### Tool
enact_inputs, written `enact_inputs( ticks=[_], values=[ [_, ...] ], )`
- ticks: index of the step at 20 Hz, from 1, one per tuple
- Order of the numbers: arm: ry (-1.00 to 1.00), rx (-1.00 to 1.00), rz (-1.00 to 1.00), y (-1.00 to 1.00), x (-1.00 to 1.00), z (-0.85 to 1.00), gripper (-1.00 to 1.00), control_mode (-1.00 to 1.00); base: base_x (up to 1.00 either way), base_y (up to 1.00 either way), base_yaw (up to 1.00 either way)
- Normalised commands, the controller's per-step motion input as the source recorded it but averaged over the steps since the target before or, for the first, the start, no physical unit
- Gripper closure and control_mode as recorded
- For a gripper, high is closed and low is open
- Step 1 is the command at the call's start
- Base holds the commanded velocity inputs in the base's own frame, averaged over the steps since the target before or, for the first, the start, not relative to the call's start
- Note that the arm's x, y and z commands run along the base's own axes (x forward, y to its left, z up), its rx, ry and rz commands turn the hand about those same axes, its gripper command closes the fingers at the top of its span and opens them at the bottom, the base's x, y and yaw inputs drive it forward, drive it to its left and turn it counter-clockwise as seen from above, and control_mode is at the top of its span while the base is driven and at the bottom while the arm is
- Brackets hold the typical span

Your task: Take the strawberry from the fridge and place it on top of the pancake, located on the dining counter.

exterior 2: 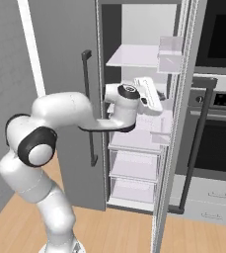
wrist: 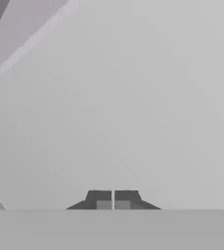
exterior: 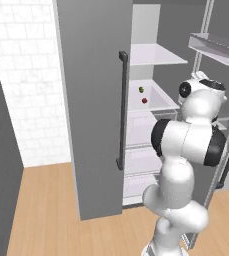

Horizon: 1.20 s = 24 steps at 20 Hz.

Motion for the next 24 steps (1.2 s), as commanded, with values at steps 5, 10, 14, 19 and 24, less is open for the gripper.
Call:
enact_inputs(
  ticks=[5,10,14,19,24],
  values=[
    [0.31,-0.01,0.14,0.73,-1.0,0.96,1.0,-1.0,0.0,0.0,0.0],
    [0.35,0.02,0.23,0.89,-0.87,0.93,1.0,-1.0,0.0,0.0,0.0],
    [0.42,0.02,0.32,1.0,-0.7,0.95,1.0,-1.0,0.0,0.0,0.0],
    [0.38,0.02,0.35,0.95,-0.59,0.62,1.0,-1.0,0.0,0.0,0.0],
    [0.19,0.02,0.28,0.94,-0.66,0.17,1.0,-1.0,0.0,0.0,0.0]
  ],
)
